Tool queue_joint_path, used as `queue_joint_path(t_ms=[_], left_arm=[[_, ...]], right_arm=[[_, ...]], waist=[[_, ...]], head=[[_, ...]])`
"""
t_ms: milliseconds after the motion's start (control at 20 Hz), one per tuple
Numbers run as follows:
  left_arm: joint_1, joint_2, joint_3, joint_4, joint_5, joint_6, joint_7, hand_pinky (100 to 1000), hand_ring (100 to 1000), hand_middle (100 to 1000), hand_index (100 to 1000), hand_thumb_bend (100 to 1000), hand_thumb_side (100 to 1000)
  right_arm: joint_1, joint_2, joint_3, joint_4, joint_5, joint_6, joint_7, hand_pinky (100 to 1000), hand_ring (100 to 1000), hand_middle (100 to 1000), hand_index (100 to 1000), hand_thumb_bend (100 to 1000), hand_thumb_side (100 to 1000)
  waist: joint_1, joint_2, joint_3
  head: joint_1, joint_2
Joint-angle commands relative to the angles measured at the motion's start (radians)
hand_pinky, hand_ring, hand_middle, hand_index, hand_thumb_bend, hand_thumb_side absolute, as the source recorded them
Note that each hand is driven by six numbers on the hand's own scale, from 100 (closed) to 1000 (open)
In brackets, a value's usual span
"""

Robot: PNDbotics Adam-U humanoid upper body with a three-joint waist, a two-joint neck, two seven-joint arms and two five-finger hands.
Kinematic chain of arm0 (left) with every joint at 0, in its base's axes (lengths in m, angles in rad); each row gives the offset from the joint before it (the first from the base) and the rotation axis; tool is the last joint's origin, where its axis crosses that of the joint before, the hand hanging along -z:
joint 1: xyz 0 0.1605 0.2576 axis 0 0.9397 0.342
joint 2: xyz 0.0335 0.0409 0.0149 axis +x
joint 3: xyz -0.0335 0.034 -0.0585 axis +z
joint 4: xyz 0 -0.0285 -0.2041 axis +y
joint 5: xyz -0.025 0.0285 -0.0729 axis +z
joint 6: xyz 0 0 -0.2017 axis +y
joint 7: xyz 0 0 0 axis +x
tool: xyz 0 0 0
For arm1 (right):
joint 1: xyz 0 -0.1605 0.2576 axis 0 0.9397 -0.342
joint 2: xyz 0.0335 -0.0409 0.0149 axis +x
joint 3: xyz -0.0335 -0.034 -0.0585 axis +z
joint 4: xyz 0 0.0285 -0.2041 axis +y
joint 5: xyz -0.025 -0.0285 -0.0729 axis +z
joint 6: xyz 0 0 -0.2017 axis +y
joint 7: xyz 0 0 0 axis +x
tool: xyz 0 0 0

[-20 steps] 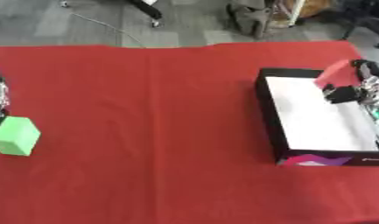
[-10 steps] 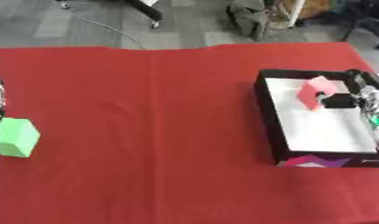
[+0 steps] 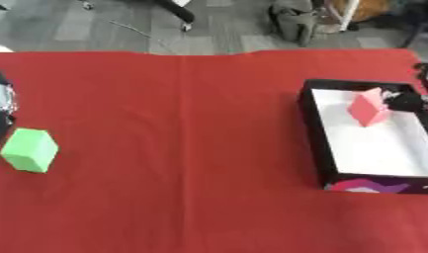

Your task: Pick up the objects with one hand, pass them to the other hand, and then place them into the box on the other side of the table.

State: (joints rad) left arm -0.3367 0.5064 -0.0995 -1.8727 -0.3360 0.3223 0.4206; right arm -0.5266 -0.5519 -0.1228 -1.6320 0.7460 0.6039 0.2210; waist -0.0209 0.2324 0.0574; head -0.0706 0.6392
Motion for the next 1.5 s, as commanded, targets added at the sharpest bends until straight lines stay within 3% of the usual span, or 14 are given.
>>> queue_joint_path(t_ms=[50, 200, 300, 350, 400, 500, 650, 800, 900, 1050, 1350, 1500], left_arm=[[-0.025, 0.066, 0.001, 0.009, 0.005, 0.016, -0.043, 743, 759, 736, 849, 163, 609], [-0.046, 0.122, -0.043, 0.047, 0.029, -0.006, -0.088, 769, 785, 756, 864, 181, 610], [-0.063, 0.168, -0.086, 0.085, 0.043, -0.032, -0.118, 790, 808, 771, 876, 226, 596], [-0.073, 0.193, -0.105, 0.107, 0.054, -0.043, -0.139, 795, 813, 773, 878, 241, 586], [-0.088, 0.222, -0.104, 0.127, 0.066, -0.051, -0.219, 802, 819, 777, 881, 258, 564], [-0.128, 0.271, -0.055, 0.158, 0.060, -0.054, -0.481, 823, 839, 790, 892, 316, 537], [-0.182, 0.320, -0.008, 0.196, 0.023, -0.053, -0.766, 841, 854, 797, 890, 365, 501], [-0.227, 0.356, -0.005, 0.237, 0.011, -0.063, -0.927, 860, 867, 800, 884, 426, 409], [-0.256, 0.379, -0.022, 0.277, 0.003, -0.067, -1.027, 885, 883, 796, 866, 481, 275], [-0.299, 0.401, -0.053, 0.331, -0.055, -0.084, -1.152, 916, 893, 788, 839, 465, 137], [-0.375, 0.401, -0.113, 0.431, -0.271, -0.139, -1.280, 959, 905, 801, 842, 510, 100], [-0.407, 0.383, -0.133, 0.469, -0.323, -0.178, -1.309, 963, 906, 805, 842, 537, 100]], right_arm=[[-0.022, 0.006, 0.004, -0.101, -0.052, -0.046, -0.054, 912, 1000, 930, 1000, 100, 717], [-0.011, 0.027, 0.050, -0.175, -0.097, -0.091, -0.099, 919, 1000, 950, 1000, 100, 726], [0.004, 0.031, 0.073, -0.223, -0.127, -0.119, -0.122, 915, 1000, 943, 1000, 100, 652], [0.011, 0.029, 0.078, -0.244, -0.148, -0.128, -0.131, 912, 1000, 939, 1000, 100, 658], [0.018, 0.019, 0.077, -0.258, -0.225, -0.135, -0.149, 908, 1000, 933, 1000, 100, 653], [0.028, -0.009, 0.076, -0.262, -0.399, -0.155, -0.214, 906, 1000, 928, 1000, 100, 636], [0.034, -0.034, 0.087, -0.254, -0.516, -0.180, -0.283, 905, 1000, 923, 1000, 100, 611], [0.036, -0.040, 0.096, -0.250, -0.545, -0.188, -0.306, 903, 1000, 919, 1000, 100, 614], [0.035, -0.041, 0.100, -0.248, -0.550, -0.188, -0.309, 902, 1000, 915, 1000, 100, 618], [0.034, -0.038, 0.104, -0.245, -0.553, -0.187, -0.310, 901, 1000, 913, 1000, 100, 624], [0.035, -0.035, 0.107, -0.238, -0.552, -0.181, -0.309, 899, 1000, 907, 1000, 100, 635], [0.033, -0.031, 0.109, -0.232, -0.551, -0.178, -0.309, 901, 1000, 905, 1000, 100, 640]], waist=[[0.004, -0.019, 0.002], [0.009, -0.021, 0.003], [0.012, -0.021, 0.003], [0.013, -0.021, 0.003], [0.013, -0.022, 0.004], [0.013, -0.024, 0.008], [0.014, -0.027, 0.011], [0.014, -0.029, 0.012], [0.015, -0.030, 0.012], [0.016, -0.032, 0.012], [0.016, -0.033, 0.008], [0.016, -0.032, 0.007]], head=[[0.021, -0.001], [0.028, 0.002], [0.035, 0.004], [0.039, 0.004], [0.042, 0.005], [0.049, 0.006], [0.056, 0.004], [0.060, 0.003], [0.064, 0.002], [0.069, 0.003], [0.078, 0.005], [0.091, 0.005]])
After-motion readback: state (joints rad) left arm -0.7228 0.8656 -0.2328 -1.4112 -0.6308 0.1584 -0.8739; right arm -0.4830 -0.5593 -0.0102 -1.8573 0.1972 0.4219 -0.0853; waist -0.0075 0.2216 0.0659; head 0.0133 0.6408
